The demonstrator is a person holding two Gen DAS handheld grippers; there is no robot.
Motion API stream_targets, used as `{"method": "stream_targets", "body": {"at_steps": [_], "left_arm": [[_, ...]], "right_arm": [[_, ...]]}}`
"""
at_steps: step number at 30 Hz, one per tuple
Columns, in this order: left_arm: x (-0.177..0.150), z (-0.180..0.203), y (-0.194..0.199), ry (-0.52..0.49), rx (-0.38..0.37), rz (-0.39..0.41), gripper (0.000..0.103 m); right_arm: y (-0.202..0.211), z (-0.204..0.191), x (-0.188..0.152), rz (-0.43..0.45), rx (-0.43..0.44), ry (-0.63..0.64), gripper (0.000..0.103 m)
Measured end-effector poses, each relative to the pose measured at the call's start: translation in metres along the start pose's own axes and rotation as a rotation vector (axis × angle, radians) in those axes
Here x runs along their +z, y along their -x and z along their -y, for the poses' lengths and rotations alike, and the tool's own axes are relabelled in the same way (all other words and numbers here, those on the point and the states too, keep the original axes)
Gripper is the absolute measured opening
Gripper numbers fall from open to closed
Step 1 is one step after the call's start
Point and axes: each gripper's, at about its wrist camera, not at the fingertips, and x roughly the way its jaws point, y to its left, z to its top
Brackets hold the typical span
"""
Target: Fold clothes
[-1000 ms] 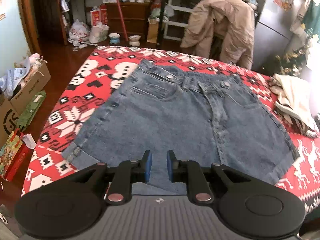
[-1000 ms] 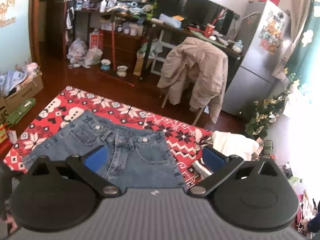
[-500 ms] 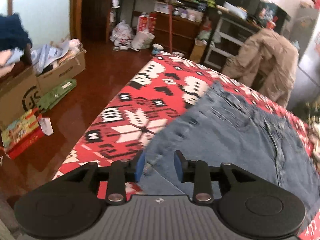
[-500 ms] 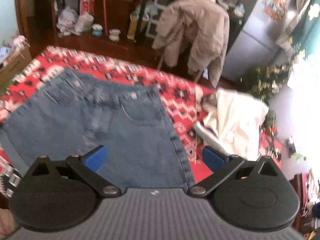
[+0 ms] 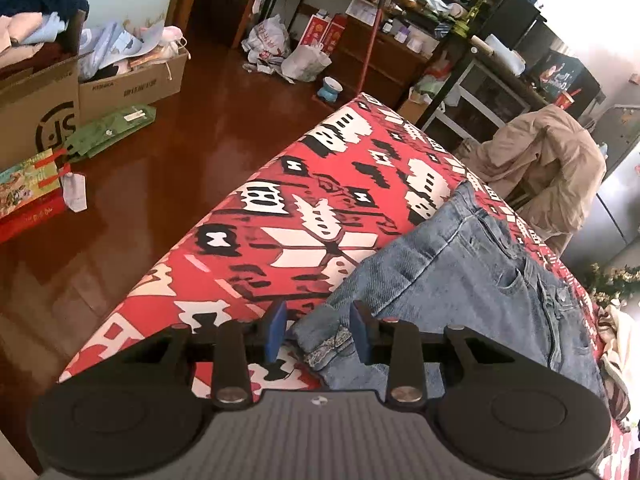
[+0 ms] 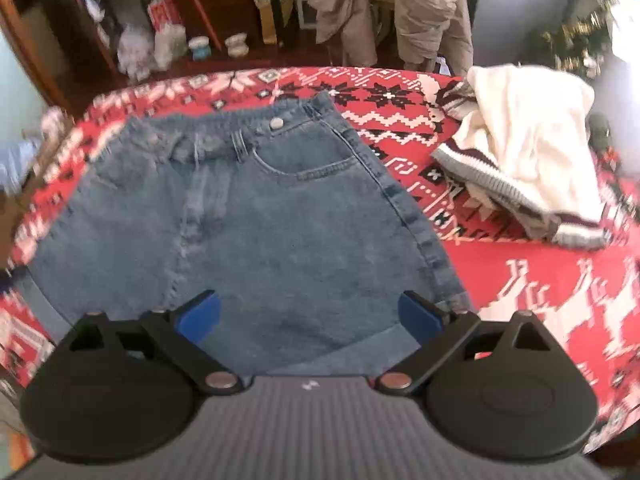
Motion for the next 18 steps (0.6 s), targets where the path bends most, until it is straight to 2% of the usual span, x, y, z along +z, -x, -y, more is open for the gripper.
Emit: {"method": "stream_targets", "body": {"at_steps": [4,5,7,9,12,18], "left_arm": [[-0.010,0.003,0.004,-0.002,0.002,0.023,0.032],[-0.010,0.001,0.004,0.004,0.012,0.025,0.029],[-0.011,-0.002,0.003,0.016,0.032,0.029,0.013],[-0.010,-0.004,0.006,0.032,0.033,0.034,0.009],[-0.005,0.005,0.018,0.018,0.035,0.055,0.007],[0.003,0.046,0.064,-0.089,-0.055,0.147,0.006]], "right_arm": [[-0.001,-0.001,-0.009,0.046,0.047,-0.053,0.097],[-0.001,-0.003,-0.013,0.057,0.049,-0.049,0.097],[0.000,-0.008,-0.020,0.074,0.050,-0.039,0.097],[-0.001,-0.013,-0.026,0.084,0.047,-0.027,0.097],[0.002,-0.019,-0.032,0.092,0.043,-0.004,0.098],[0.009,-0.038,-0.038,0.153,0.036,0.077,0.098]]}}
